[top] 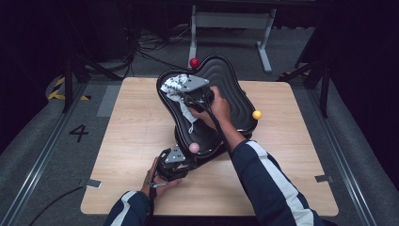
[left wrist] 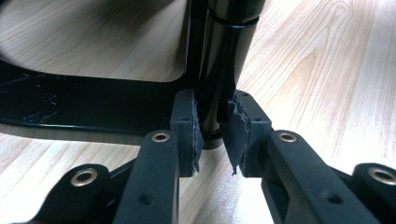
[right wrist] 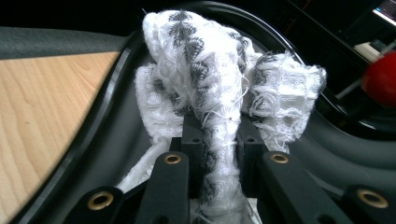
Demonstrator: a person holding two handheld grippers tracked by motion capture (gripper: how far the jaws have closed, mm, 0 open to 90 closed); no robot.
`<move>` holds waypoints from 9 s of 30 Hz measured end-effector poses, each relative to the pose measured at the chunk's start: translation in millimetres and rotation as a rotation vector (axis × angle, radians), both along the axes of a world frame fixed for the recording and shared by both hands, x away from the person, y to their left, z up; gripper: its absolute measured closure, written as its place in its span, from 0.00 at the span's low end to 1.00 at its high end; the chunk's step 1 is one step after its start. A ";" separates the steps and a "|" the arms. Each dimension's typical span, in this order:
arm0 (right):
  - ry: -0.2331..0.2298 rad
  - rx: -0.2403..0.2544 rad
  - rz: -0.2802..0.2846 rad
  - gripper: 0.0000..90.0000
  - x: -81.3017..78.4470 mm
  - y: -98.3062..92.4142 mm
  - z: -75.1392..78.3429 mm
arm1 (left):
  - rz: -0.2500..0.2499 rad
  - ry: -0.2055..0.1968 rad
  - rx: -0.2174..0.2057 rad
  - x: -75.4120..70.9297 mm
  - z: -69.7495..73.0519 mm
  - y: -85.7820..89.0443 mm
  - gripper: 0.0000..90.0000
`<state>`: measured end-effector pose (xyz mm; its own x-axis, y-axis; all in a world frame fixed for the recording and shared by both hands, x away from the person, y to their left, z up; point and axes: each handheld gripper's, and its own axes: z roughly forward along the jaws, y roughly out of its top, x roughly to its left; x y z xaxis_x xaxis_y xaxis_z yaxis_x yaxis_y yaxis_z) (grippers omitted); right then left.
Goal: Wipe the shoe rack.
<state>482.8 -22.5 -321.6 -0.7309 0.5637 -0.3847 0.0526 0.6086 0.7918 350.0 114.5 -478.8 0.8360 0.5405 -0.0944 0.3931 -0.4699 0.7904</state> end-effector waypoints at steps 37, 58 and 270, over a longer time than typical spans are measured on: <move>0.036 0.062 -0.276 0.87 64.5 -116.8 -2.9 | 0.005 0.009 -0.004 -0.5 0.2 0.8 0.82; 0.018 0.083 -0.311 0.87 69.3 -122.0 -3.6 | 0.003 0.008 -0.009 0.2 -0.1 0.9 0.82; 0.007 -0.002 0.119 0.87 -40.6 -50.2 -35.5 | 0.061 -0.066 0.013 3.4 1.3 -23.6 0.82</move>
